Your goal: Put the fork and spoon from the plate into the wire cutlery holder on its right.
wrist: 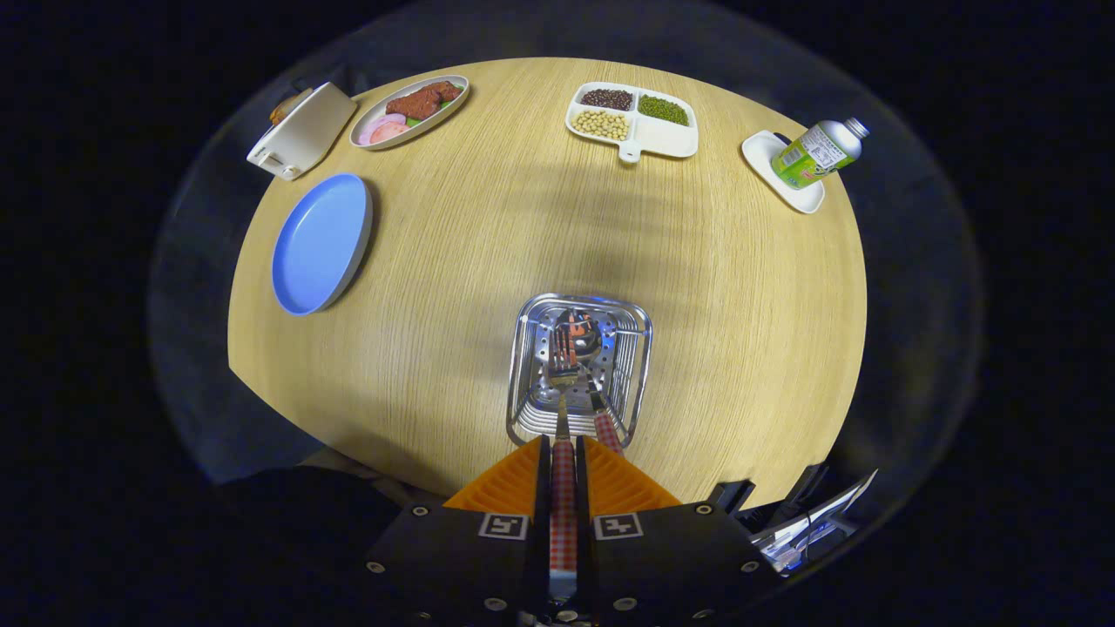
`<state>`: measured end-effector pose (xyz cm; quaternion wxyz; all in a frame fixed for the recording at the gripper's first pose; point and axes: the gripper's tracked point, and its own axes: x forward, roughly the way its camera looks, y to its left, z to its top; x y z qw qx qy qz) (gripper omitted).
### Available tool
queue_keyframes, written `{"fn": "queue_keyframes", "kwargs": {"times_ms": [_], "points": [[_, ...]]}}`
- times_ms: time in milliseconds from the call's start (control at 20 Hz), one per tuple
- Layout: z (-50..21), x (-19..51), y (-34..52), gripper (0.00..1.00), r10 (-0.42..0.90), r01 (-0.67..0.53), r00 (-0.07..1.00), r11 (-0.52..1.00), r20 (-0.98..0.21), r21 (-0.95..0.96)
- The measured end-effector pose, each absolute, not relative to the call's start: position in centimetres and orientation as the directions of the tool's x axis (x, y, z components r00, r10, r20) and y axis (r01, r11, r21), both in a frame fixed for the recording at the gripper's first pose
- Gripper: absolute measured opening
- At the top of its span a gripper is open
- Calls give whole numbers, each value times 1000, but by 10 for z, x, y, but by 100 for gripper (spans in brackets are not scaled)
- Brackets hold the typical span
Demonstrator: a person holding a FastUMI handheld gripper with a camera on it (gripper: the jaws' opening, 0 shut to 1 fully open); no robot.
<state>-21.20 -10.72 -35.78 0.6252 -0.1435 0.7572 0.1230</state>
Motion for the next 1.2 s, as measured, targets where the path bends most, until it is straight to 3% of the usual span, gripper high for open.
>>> {"fn": "queue_keyframes", "kwargs": {"times_ms": [300, 500, 750, 850, 1050, 1200], "points": [[-342, -169, -79, 22, 63, -292, 27, 955, -998, 53], [-310, -145, -52, 37, 150, -261, 204, 961, -967, 94], [-256, -106, -27, 80, 217, -225, 437, 966, -873, 127], [-231, -87, -22, 88, 213, -213, 537, 970, -817, 113], [-191, -56, -15, 91, 171, -212, 720, 977, -673, 21], [-170, -48, -4, 91, 173, -236, 776, 972, -607, -24]]}}
